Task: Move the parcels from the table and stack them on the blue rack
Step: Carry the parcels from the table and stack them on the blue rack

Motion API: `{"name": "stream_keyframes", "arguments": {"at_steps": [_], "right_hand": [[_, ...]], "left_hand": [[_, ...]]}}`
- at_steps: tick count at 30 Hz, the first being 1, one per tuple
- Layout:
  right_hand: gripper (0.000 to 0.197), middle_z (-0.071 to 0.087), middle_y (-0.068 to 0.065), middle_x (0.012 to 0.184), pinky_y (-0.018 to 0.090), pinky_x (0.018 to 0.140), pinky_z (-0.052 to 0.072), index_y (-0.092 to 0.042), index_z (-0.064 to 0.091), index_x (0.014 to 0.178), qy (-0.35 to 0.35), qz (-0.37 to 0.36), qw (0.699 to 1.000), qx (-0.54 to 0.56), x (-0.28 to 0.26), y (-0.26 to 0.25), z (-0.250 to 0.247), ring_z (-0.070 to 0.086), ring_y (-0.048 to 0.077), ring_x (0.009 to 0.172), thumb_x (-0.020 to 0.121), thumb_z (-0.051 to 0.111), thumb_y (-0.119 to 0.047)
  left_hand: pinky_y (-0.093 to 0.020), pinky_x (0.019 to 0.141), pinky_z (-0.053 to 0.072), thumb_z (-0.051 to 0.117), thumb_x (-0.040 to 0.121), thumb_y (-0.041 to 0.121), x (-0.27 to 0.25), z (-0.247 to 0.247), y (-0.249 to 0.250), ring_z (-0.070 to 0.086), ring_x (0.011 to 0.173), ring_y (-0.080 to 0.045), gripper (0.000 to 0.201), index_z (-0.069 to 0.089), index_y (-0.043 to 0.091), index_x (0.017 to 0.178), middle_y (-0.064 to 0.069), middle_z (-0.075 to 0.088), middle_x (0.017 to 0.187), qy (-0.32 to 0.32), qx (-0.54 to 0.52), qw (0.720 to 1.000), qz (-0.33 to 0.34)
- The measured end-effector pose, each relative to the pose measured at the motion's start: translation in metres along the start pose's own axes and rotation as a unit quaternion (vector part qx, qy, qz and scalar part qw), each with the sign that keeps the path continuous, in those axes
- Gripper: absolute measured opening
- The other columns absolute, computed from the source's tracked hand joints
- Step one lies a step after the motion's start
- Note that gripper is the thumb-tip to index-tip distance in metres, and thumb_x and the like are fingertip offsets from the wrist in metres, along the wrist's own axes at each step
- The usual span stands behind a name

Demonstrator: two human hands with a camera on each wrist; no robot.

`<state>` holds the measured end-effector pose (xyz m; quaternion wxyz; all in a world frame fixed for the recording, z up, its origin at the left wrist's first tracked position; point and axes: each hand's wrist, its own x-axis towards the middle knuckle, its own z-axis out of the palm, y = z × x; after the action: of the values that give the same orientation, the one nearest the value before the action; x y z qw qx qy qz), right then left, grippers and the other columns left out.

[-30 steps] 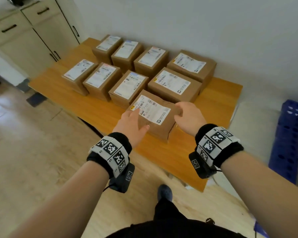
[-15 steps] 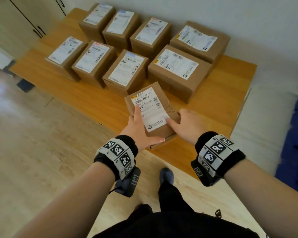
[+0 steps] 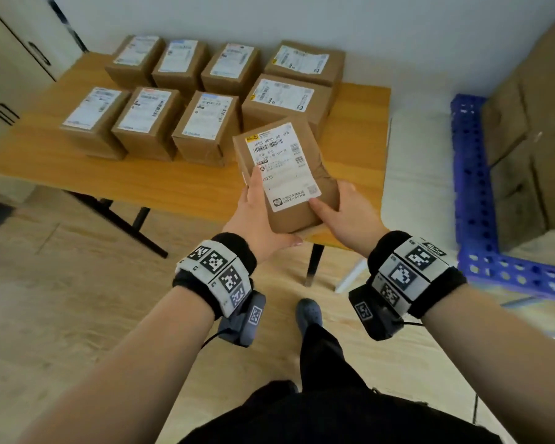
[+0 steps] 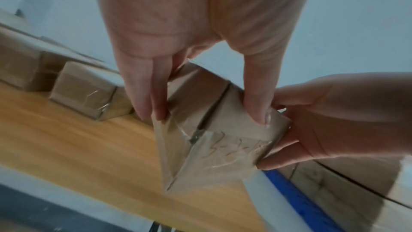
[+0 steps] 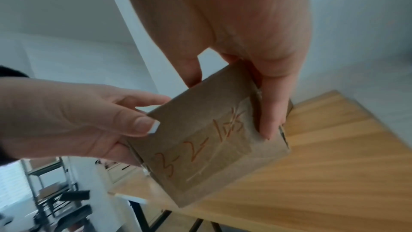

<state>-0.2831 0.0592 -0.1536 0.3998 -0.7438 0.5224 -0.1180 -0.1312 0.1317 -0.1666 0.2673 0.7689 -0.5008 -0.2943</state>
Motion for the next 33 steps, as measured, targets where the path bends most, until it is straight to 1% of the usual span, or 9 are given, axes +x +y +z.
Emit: {"name": "stream_keyframes", "arguments": {"at_steps": [5,7,10,12,15,19,22,26,33], "right_hand": [[0.048,0.057,0.006,0.118,0.024,0.074,0.038,-0.007,0.041,0.13,0.102,0.014,0.994,0.039,-0.07,-0.007,-0.035,0.048,0.013,0.091,0.093,0.053,-0.036],[0.047,0.055,0.001,0.113,0.02,0.071,0.037,-0.01,0.04,0.132,0.142,0.016,0.989,0.05,-0.096,-0.007,-0.053,0.047,0.011,0.09,0.094,0.052,-0.035],[0.047,0.05,-0.005,0.107,0.01,0.055,0.036,-0.014,0.039,0.134,0.195,0.026,0.978,0.065,-0.132,-0.001,-0.083,0.046,0.009,0.088,0.094,0.051,-0.035],[0.047,0.053,-0.003,0.109,0.009,0.057,0.036,-0.015,0.039,0.134,0.238,0.033,0.968,0.072,-0.155,0.005,-0.102,0.047,0.01,0.088,0.093,0.052,-0.037],[0.051,0.058,0.003,0.115,0.022,0.07,0.04,-0.017,0.038,0.135,0.296,0.039,0.95,0.091,-0.182,0.02,-0.133,0.055,0.018,0.093,0.092,0.053,-0.04],[0.058,0.058,0.003,0.112,0.022,0.062,0.043,-0.02,0.03,0.141,0.347,0.054,0.929,0.114,-0.217,0.044,-0.172,0.058,0.02,0.089,0.092,0.051,-0.043],[0.058,0.058,0.0,0.11,0.026,0.07,0.043,-0.022,0.029,0.142,0.38,0.057,0.914,0.127,-0.242,0.07,-0.203,0.057,0.017,0.09,0.092,0.05,-0.043],[0.056,0.061,0.003,0.111,0.029,0.07,0.046,-0.022,0.031,0.14,0.412,0.056,0.899,0.136,-0.267,0.116,-0.248,0.058,0.018,0.087,0.092,0.05,-0.043],[0.052,0.06,-0.001,0.112,0.039,0.083,0.054,-0.023,0.04,0.134,0.411,0.048,0.9,0.137,-0.292,0.2,-0.333,0.062,0.019,0.095,0.09,0.049,-0.05]], "left_hand": [[-0.041,0.102,0.043,0.088,0.052,0.028,-0.037,-0.009,0.047,0.041,0.127,-0.009,0.12,0.01,0.033,0.143,0.01,0.041,0.139,-0.004,-0.054,0.99,0.127],[-0.032,0.1,0.043,0.087,0.057,0.025,-0.047,-0.009,0.07,0.043,0.119,-0.003,0.117,0.01,0.03,0.144,0.015,0.042,0.138,-0.012,-0.059,0.984,0.166],[-0.008,0.086,0.038,0.085,0.063,0.022,-0.062,-0.001,0.107,0.039,0.106,0.006,0.111,0.011,0.026,0.146,0.02,0.044,0.126,-0.027,-0.054,0.972,0.226],[-0.002,0.078,0.032,0.084,0.064,0.024,-0.072,0.005,0.134,0.038,0.103,0.008,0.105,0.016,0.028,0.144,0.023,0.043,0.12,-0.039,-0.045,0.963,0.263],[-0.014,0.086,0.036,0.083,0.065,0.031,-0.08,0.021,0.173,0.044,0.108,0.001,0.098,0.023,0.027,0.142,0.02,0.046,0.122,-0.054,-0.032,0.95,0.306],[-0.029,0.1,0.042,0.081,0.064,0.044,-0.089,0.052,0.223,0.047,0.121,-0.01,0.105,0.018,0.026,0.146,0.008,0.047,0.137,-0.083,-0.02,0.936,0.343],[-0.032,0.105,0.038,0.078,0.067,0.046,-0.099,0.082,0.262,0.041,0.127,-0.013,0.108,0.012,0.024,0.149,0.006,0.041,0.143,-0.089,-0.013,0.923,0.373],[-0.039,0.107,0.037,0.074,0.066,0.055,-0.11,0.13,0.309,0.037,0.131,-0.015,0.108,0.01,0.029,0.149,0.004,0.037,0.146,-0.106,-0.013,0.916,0.387],[-0.036,0.108,0.036,0.071,0.066,0.06,-0.126,0.211,0.397,0.039,0.127,-0.018,0.107,0.012,0.026,0.149,-0.003,0.034,0.141,-0.097,0.001,0.929,0.357]]}}
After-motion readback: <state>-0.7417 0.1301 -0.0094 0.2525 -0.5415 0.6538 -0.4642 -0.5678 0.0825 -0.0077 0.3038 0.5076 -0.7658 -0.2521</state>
